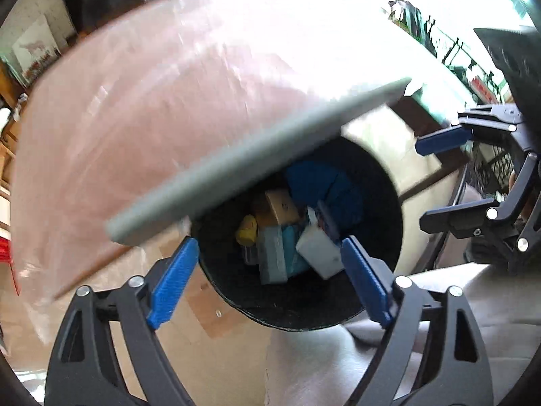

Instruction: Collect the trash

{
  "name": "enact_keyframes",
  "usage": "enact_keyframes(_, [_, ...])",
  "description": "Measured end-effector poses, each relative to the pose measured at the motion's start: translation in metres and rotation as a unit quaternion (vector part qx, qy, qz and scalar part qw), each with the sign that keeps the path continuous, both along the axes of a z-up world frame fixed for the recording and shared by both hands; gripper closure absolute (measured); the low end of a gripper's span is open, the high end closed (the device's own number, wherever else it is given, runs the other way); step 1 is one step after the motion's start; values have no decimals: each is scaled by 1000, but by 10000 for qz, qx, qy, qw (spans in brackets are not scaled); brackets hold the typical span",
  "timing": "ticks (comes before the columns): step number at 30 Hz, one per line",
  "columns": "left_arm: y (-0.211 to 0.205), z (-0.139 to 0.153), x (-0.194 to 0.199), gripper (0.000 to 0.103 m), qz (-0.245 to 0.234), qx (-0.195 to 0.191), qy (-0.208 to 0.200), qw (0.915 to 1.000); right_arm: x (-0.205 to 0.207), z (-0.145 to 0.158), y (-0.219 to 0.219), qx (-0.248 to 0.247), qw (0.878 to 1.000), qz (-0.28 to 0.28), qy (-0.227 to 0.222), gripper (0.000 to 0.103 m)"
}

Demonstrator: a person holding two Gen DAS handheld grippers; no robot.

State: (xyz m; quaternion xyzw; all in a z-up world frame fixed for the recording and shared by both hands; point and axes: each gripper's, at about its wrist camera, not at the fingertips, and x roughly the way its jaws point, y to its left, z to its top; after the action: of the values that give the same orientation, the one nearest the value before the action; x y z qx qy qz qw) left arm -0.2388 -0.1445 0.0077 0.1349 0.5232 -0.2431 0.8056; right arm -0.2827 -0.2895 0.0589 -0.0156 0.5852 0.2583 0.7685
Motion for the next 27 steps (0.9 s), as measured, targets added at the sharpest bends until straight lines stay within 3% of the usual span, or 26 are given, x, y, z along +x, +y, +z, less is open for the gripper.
enact_keyframes(5, [15, 48, 17, 5, 478, -301, -698, 9960, 26, 48, -23, 306, 9954, -606, -670, 11])
enact_keyframes(9, [31, 55, 62, 4, 1016, -345, -1001, 9892, 73, 59, -53, 159, 9819, -1365, -1301, 5])
enact_keyframes(13, [51, 48, 114, 4, 1540, -246, -1123, 9814, 137, 49, -84, -170, 9661, -1973, -1655, 5])
enact_keyframes(18, [80, 34, 179, 4, 2188, -266, -1116, 9690, 208, 24, -115, -558, 9515, -2445, -1779, 5])
enact_keyframes(27, [111, 9, 249, 4, 2797, -165, -999, 9548, 282, -11, -138, -841, 9438, -2746, -1634, 5])
